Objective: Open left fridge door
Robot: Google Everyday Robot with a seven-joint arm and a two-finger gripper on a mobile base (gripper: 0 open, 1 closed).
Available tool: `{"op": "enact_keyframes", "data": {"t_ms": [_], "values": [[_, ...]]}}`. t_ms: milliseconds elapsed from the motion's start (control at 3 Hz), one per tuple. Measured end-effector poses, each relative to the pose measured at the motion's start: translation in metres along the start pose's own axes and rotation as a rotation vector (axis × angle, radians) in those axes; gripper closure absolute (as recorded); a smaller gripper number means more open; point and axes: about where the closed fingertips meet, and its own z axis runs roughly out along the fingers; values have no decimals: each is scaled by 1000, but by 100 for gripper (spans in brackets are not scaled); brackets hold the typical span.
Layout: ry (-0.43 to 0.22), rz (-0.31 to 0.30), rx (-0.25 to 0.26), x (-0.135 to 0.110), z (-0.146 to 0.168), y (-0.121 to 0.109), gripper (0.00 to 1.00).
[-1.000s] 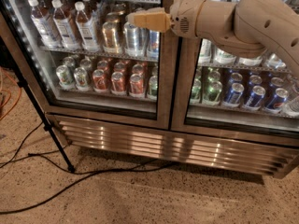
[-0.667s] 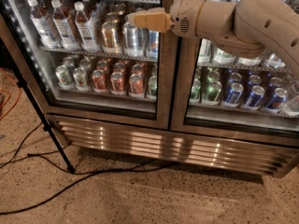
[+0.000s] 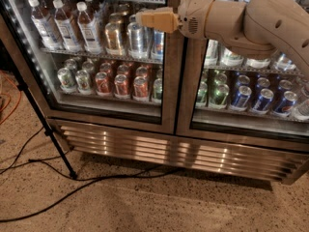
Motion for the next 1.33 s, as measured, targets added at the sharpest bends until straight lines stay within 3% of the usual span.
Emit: {"op": "enact_keyframes", "data": {"t_ms": [333, 1000, 1333], "values": [[0, 0, 0, 0, -1, -2, 42], [1, 1, -7, 0, -2, -4, 41], [1, 0, -15, 1, -2, -4, 60]]}}
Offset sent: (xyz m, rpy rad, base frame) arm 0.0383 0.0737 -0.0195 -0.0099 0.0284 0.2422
